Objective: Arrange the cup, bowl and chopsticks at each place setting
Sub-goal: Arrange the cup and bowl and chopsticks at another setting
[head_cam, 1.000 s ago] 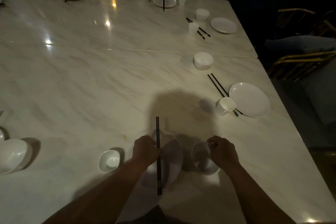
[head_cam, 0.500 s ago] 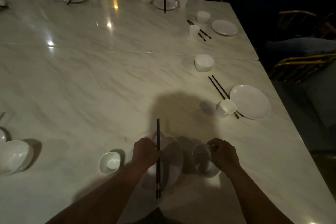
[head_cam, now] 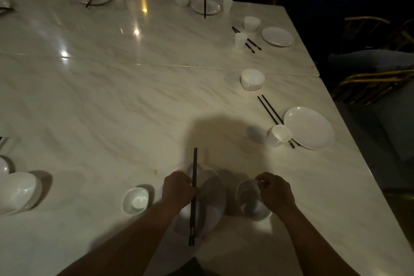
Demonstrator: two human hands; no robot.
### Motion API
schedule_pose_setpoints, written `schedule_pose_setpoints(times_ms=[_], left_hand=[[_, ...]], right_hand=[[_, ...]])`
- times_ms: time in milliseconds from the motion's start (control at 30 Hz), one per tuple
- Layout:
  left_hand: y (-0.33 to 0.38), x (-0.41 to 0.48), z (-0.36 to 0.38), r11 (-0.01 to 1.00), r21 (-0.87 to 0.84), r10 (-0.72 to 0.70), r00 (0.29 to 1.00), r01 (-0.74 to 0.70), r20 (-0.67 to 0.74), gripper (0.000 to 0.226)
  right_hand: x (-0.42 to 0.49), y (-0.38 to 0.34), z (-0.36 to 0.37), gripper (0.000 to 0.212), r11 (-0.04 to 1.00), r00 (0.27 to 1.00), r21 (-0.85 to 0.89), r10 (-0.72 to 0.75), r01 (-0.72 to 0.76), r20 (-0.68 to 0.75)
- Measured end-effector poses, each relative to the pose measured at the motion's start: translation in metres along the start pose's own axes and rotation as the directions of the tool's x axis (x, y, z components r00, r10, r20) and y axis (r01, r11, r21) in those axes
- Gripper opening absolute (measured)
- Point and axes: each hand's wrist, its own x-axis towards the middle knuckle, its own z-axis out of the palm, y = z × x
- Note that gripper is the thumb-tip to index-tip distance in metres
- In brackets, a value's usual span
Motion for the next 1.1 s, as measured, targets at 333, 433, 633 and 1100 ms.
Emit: schedule_pose_setpoints(times_ms=[333,433,633,1100], left_hand=[[-0.003,0.000,-0.004,1.000,-0.003,-0.019,1.000,0.019,0.005,0.025],[-0.002,0.001,-0.007,1.000,-0.019,-0.007,1.000,0.006,-0.014,0.025],[0.003,0.002,-0.011,0.998,-0.055,0.020,0.997,-0.024,-0.081,0.027],[0.036,0.010,-0.001,0.984,-0.091,0.134,0.968,-0.156,-0.212,0.017]], right_hand=[[-0.003,-0.001,-0.001,0.019,1.000,1.000,0.011,-0.023,0.023,0.010],[-0.002,-0.001,-0.001,0.016,0.999,0.999,0.022,-0.033,0.032,0.010],[-0.003,0.003,-0.003,0.016,0.998,0.998,0.016,-0.066,0.066,0.014],[0.008,0.021,-0.015,0.020,0.998,0.991,0.065,-0.024,0.015,0.134]])
